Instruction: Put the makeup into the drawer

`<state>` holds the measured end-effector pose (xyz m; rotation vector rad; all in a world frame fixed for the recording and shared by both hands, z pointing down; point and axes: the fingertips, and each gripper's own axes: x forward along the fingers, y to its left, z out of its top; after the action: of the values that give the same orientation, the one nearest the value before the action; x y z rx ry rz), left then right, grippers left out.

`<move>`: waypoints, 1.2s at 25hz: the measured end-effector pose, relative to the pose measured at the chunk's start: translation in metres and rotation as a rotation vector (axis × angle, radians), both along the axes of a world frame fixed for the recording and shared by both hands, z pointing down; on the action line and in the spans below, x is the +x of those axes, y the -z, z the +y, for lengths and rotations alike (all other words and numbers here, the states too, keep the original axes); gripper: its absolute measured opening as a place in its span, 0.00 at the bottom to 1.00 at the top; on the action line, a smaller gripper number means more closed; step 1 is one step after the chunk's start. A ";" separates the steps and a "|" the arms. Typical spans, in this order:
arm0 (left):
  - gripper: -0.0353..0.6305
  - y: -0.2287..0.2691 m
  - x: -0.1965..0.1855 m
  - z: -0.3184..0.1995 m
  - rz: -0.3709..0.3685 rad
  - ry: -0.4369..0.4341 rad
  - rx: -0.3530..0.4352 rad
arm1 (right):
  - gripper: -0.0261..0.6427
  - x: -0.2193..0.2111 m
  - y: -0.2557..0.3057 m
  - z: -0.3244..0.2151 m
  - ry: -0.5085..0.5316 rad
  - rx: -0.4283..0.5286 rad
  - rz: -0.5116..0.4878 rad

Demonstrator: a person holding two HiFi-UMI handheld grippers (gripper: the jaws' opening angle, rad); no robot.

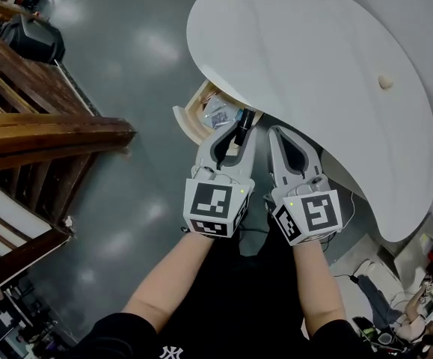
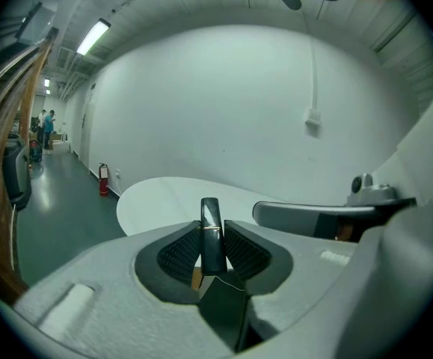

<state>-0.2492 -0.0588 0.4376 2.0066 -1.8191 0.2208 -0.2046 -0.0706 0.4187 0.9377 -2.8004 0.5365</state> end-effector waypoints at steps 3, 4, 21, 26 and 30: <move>0.21 -0.025 -0.016 -0.002 0.004 0.022 -0.024 | 0.06 -0.016 -0.022 -0.001 0.018 -0.018 0.006; 0.21 -0.032 -0.020 -0.003 0.005 0.028 -0.032 | 0.06 -0.019 -0.029 -0.002 0.023 -0.024 0.007; 0.21 -0.164 -0.047 -0.016 -0.050 -0.032 -0.204 | 0.06 -0.042 -0.147 -0.013 0.061 -0.133 0.009; 0.21 -0.191 -0.044 -0.018 -0.077 -0.096 -0.273 | 0.06 -0.044 -0.170 -0.017 0.060 -0.144 0.002; 0.21 -0.209 -0.046 -0.021 -0.108 -0.130 -0.337 | 0.06 -0.049 -0.180 -0.019 0.063 -0.145 -0.008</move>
<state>-0.2947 -0.0796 0.6466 1.9010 -1.5875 0.6415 -0.2540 -0.0897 0.5985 0.8181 -2.7434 0.7243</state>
